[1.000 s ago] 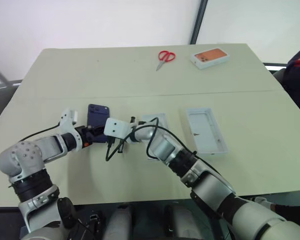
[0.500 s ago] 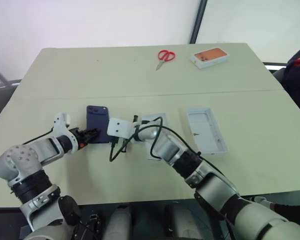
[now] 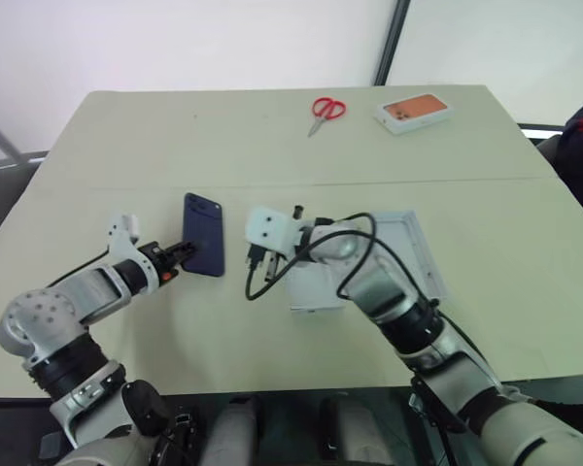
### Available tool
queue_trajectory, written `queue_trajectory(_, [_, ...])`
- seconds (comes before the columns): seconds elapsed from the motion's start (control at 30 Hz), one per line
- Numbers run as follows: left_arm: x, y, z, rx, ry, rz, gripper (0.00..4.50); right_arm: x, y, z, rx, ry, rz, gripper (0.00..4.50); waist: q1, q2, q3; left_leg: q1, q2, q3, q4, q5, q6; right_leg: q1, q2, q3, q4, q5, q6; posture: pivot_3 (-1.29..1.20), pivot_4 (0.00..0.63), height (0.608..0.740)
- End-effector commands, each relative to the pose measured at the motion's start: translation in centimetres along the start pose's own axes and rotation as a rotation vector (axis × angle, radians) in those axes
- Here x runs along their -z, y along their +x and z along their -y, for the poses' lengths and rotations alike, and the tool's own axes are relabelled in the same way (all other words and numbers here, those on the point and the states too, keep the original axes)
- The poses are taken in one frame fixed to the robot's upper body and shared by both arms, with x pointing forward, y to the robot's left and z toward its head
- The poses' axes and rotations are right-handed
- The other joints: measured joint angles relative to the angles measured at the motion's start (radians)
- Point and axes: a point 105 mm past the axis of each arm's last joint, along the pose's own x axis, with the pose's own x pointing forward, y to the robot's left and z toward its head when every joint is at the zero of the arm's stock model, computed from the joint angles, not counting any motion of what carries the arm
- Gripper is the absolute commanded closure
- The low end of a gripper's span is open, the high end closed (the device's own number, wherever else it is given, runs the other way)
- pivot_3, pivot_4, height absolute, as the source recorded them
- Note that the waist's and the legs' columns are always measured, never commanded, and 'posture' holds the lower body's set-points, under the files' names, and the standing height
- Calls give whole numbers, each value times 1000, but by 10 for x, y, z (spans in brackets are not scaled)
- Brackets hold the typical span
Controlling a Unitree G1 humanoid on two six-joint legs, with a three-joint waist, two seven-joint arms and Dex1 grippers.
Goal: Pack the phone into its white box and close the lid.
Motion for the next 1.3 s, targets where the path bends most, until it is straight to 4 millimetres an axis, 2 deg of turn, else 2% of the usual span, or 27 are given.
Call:
queue_trajectory(0.03, [-1,0,38,203,2,49,4475,-4,-32,12,29,-13,44,4500,2,-1,0,0,0,-1,0,0,0,0,0,-1,-1,0,0,0,150,740])
queue_trajectory(0.1, [17,7,59,305,-27,32,4475,7,-55,15,18,-13,40,4500,3,-2,1,-1,0,-1,0,0,0,1,0,-1,-1,0,0,0,150,740])
queue_trajectory(0.2, [44,16,80,367,-68,-9,4475,19,-85,12,-27,21,50,4500,6,-4,2,-1,0,0,1,-1,2,3,-1,-1,-3,0,0,0,150,740])
queue_trajectory(0.27, [59,20,88,374,-85,-40,4475,31,-102,13,-44,93,42,4500,-4,-4,2,-1,0,0,1,-5,8,3,-1,-1,-4,0,0,0,150,740])
queue_trajectory(0.5, [83,29,100,316,-145,-126,4475,67,-138,20,-10,250,-6,4500,3,-4,2,2,2,1,1,-5,8,3,2,2,-1,1,-1,0,150,740])
queue_trajectory(0.67, [100,36,104,261,-206,-203,4475,87,-144,22,35,280,-60,4500,11,-4,2,1,0,2,3,-5,9,4,0,3,-3,1,-1,0,150,740])
queue_trajectory(1.3, [105,51,115,237,-238,-269,4475,87,-139,20,42,268,-50,4500,24,-4,2,1,0,3,3,-4,8,4,1,3,-3,1,-1,0,150,740])
